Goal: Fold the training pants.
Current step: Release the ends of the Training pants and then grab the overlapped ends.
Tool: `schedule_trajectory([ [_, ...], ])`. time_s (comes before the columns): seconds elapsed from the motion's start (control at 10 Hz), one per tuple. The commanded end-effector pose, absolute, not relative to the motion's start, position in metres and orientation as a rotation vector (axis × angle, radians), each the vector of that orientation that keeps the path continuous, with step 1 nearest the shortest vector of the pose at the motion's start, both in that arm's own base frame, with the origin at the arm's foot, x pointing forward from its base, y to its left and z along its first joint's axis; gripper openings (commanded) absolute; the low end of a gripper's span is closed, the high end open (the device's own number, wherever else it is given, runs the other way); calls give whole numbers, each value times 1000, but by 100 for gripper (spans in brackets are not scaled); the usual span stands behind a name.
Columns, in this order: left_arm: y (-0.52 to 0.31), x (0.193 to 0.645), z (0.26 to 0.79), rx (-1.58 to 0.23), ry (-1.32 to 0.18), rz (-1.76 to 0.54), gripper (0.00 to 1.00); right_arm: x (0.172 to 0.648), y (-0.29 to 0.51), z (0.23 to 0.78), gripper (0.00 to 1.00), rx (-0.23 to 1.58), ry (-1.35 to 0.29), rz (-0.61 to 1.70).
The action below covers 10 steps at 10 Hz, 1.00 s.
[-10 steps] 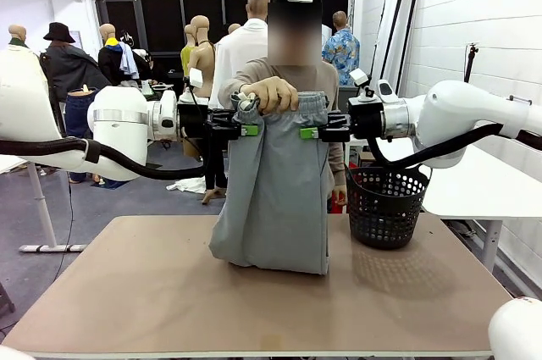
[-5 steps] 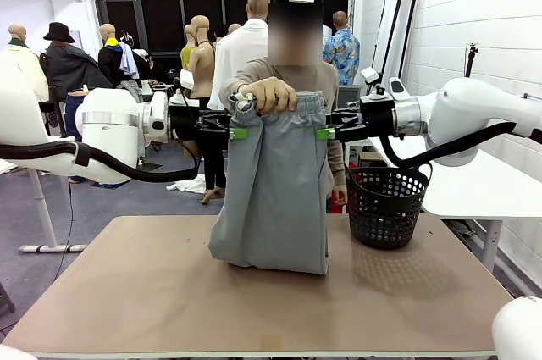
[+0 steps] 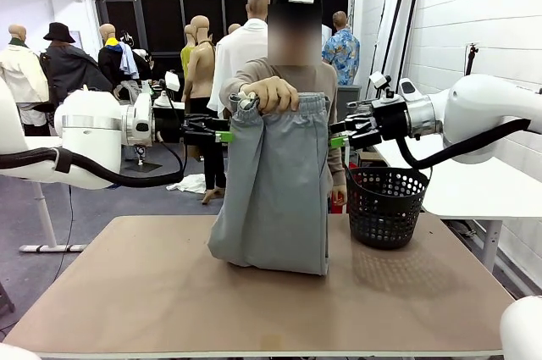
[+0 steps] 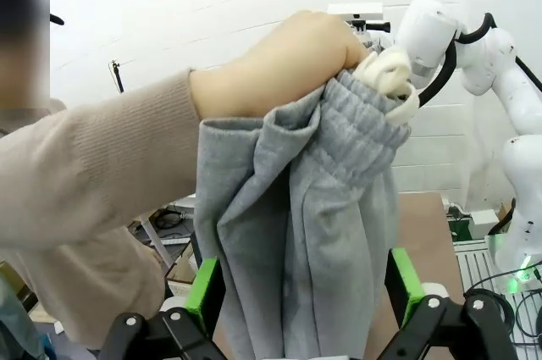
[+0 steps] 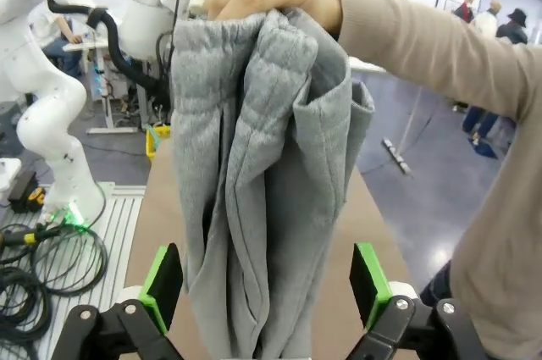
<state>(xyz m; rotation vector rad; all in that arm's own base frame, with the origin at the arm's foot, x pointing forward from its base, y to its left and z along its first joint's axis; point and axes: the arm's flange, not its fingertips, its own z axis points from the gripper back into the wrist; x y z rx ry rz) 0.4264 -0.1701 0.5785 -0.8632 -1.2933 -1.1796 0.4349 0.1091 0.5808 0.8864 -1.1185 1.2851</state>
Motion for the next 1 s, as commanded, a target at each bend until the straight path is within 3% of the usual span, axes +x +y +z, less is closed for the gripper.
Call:
schedule_trajectory([
  [0.0,-162,423,578,-867,-1263,-1162,100,432,111,590,100,859,-1075,1275],
  [0.9,-155,422,581,-881,-1336,-1149,100,423,121,585,100,996,-1192,1161],
])
